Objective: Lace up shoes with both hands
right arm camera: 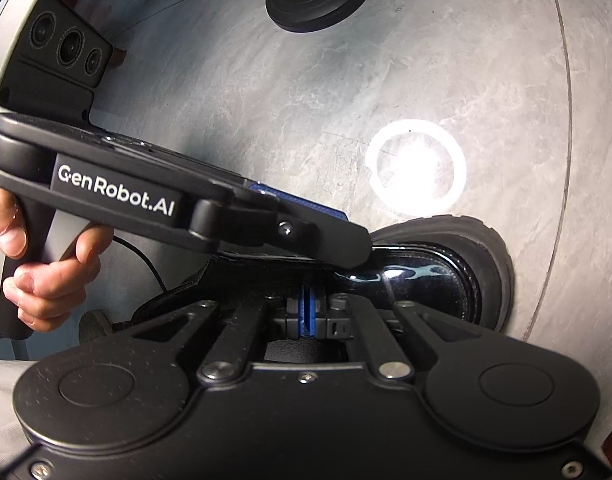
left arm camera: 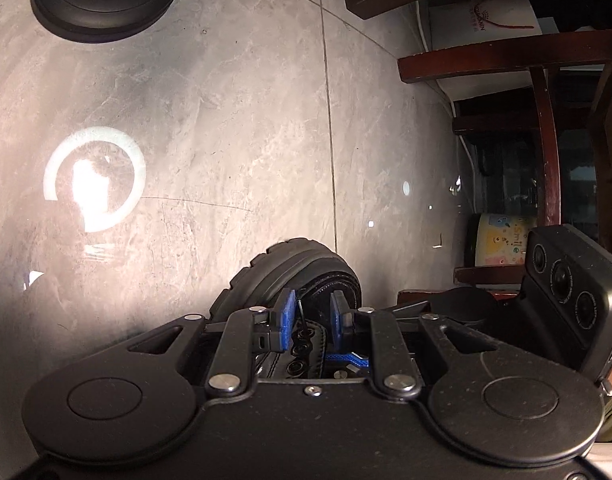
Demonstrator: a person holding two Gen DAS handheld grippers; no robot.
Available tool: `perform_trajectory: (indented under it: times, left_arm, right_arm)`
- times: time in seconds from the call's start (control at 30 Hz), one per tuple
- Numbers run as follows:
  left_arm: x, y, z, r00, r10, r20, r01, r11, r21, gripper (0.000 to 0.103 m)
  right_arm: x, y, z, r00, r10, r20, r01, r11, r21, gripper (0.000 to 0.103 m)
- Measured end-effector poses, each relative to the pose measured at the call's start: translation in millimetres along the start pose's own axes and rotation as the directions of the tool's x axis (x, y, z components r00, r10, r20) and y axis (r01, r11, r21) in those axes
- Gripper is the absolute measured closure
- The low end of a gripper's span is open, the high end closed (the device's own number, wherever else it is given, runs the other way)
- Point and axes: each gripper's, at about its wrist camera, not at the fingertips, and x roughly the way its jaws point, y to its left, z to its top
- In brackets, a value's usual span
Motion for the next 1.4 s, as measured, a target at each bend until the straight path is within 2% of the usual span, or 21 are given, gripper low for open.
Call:
perform_trajectory:
  times: [0.1, 0.2, 0.5, 0.6, 0.67, 0.73, 1.07, 1.23, 1.37, 1.4]
  left_arm:
    - [-1.0, -1.5, -1.9, 1.0, 0.02, 0.001, -0.02, 1.0, 0.006, 0.085]
    - [-2.3, -4.5, -3.4, 0.999, 0.036, 0.023, -0.036, 0.999, 0.037, 0.097]
    - [-9.8, -11.5, -4.9, 0.996, 0.053, 0.073, -0.057, 0.997, 0.05, 0.102]
    - [-13.3, -12.6, -5.0, 0.994, 0.058, 0.096, -0.063, 0.997, 0.047, 0.102]
    - [-16.5, -12.0, -2.7, 0.993, 0.057, 0.108, -0.062, 0.997, 0.043, 0.102]
    - [-20.9, -11.7, 0.7, 0.991, 0.059, 0.123, -0.065, 0.997, 0.042, 0.102]
    - [-42.4, -15.9, 13.8, 0.98, 0.058, 0.193, -0.069, 0.996, 0.05, 0.102]
    - [-47.5, -19.9, 16.0, 0.978, 0.043, 0.203, -0.056, 0.997, 0.057, 0.102]
    - [-51.7, -27.5, 15.1, 0.978, 0.02, 0.208, -0.035, 0.997, 0.072, 0.102]
    - [-53.1, -29.4, 15.0, 0.977, 0.017, 0.212, -0.034, 0.996, 0.077, 0.102]
  right_arm:
    - [-0.4, -0.1, 0.1, 1.0, 0.002, 0.001, -0.002, 1.0, 0.002, 0.1]
    - [-0.8, 0.3, 0.3, 1.0, 0.002, 0.001, -0.002, 1.0, 0.003, 0.1]
    - [-3.1, -2.1, -0.1, 1.0, 0.016, 0.011, -0.016, 1.0, 0.026, 0.099]
    - [-5.7, -0.9, -0.7, 0.999, 0.032, 0.007, -0.032, 0.999, 0.017, 0.089]
    - [-9.1, 1.3, -1.0, 0.999, 0.05, 0.008, -0.05, 0.999, 0.013, 0.077]
    - [-14.5, 4.4, -0.7, 0.999, 0.05, 0.013, -0.05, 0.999, -0.005, 0.075]
    - [-52.6, 8.4, 7.5, 0.996, 0.028, 0.089, -0.018, 0.994, -0.11, 0.075]
    - [-60.8, 8.8, 13.2, 0.974, -0.042, 0.224, 0.075, 0.987, -0.14, 0.075]
    - [-44.6, 7.7, 16.0, 0.974, 0.047, 0.223, -0.021, 0.993, -0.115, 0.076]
    - [-42.2, 8.9, 16.1, 0.973, 0.044, 0.228, -0.019, 0.994, -0.111, 0.077]
